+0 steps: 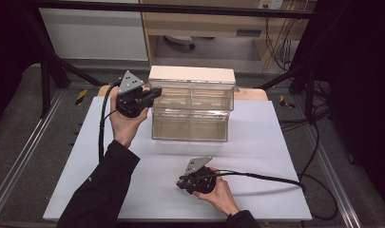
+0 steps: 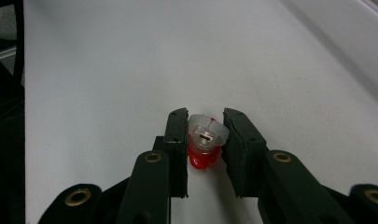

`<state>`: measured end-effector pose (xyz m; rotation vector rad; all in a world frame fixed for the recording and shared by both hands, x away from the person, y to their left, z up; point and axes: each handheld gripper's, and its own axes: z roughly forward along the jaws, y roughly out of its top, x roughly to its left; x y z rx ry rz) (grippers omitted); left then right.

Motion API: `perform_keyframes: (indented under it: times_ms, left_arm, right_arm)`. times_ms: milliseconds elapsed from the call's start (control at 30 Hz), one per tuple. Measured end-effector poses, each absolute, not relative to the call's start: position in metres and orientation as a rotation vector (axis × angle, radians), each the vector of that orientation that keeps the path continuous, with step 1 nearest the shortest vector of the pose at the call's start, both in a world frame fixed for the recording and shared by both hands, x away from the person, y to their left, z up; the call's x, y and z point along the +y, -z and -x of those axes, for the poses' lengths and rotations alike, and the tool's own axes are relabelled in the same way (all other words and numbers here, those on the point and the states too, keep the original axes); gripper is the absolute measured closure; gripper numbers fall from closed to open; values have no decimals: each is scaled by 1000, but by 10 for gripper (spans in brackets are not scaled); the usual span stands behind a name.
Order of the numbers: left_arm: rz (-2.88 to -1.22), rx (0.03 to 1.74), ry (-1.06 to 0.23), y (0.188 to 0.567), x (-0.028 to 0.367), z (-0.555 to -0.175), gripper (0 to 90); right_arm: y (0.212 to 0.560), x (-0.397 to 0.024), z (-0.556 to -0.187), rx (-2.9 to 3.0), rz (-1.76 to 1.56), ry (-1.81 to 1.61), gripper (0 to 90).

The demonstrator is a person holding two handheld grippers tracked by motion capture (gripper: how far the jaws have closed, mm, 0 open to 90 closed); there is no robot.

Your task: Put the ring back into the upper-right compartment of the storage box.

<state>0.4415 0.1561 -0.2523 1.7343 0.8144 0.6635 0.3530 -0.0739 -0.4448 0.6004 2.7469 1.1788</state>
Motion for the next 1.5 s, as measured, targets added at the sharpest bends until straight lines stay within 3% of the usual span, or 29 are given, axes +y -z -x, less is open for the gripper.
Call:
perform_keyframes:
  times_ms: [1500]
  left_arm:
    - [-1739,809,-666,253,155,-442,900]
  right_arm:
    - [390,-115,-359,2597,-665,-1214,724]
